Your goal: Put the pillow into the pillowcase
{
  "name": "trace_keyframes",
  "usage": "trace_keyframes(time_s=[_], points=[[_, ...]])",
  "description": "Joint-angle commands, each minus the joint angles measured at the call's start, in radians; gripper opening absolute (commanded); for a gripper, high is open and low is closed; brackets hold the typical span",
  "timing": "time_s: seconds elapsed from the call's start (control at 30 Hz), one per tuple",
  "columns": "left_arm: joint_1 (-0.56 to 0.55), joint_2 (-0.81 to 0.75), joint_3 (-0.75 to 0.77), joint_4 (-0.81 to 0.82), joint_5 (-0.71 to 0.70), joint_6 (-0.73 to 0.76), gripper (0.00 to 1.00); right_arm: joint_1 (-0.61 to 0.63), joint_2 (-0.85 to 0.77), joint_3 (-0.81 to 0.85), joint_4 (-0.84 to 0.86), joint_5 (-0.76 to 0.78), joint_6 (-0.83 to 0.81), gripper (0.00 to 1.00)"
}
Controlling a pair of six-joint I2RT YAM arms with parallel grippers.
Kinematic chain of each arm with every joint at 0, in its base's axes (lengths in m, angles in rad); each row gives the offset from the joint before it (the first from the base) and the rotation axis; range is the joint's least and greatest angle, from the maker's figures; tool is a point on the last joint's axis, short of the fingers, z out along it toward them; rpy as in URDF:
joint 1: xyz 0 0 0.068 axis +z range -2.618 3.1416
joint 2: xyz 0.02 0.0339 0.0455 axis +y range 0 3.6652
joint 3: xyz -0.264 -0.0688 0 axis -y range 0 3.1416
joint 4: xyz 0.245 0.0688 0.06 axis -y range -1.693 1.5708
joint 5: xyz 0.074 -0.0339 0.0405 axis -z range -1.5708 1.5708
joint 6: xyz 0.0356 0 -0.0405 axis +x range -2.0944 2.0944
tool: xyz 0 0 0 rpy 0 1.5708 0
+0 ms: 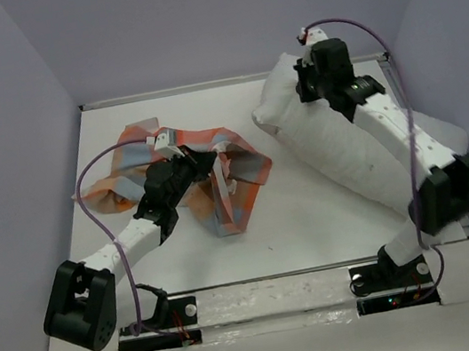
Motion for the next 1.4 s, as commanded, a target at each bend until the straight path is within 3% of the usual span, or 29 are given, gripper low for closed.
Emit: trace_keyframes(time_s=[0.0, 0.13, 0.23, 0.37, 0.73, 1.0, 1.2, 1.37], points=[[0.017, 0.043, 0.032, 0.113, 0.045, -0.030, 0.00, -0.002, -0.479, -0.260, 0.216, -0.248, 0.103, 0.00], [0.041, 0.093, 0.091, 0.145, 0.098, -0.043, 0.00, 0.030, -0.718, -0.561, 0.337, -0.600, 0.227, 0.00], [0.056, 0.104, 0.124, 0.150, 0.115, -0.051, 0.00, 0.100, -0.823, -0.724, 0.398, -0.714, 0.241, 0.00], [0.079, 0.115, 0.144, 0.171, 0.125, -0.065, 0.00, 0.234, -0.898, -0.815, 0.400, -0.728, 0.235, 0.00], [0.112, 0.095, 0.139, 0.164, 0.138, -0.053, 0.00, 0.275, -0.958, -0.884, 0.326, -0.626, 0.206, 0.00], [0.090, 0.017, 0.124, 0.115, 0.275, -0.044, 0.00, 0.275, -0.745, -0.763, 0.449, -0.471, 0.161, 0.00], [-0.008, -0.080, 0.174, -0.145, 0.244, 0.058, 0.00, 0.320, -0.644, -0.653, 0.587, -0.278, 0.106, 0.00], [-0.079, -0.174, 0.257, -0.431, 0.007, 0.180, 0.00, 0.407, -0.634, -0.710, 0.732, -0.049, 0.028, 0.00]])
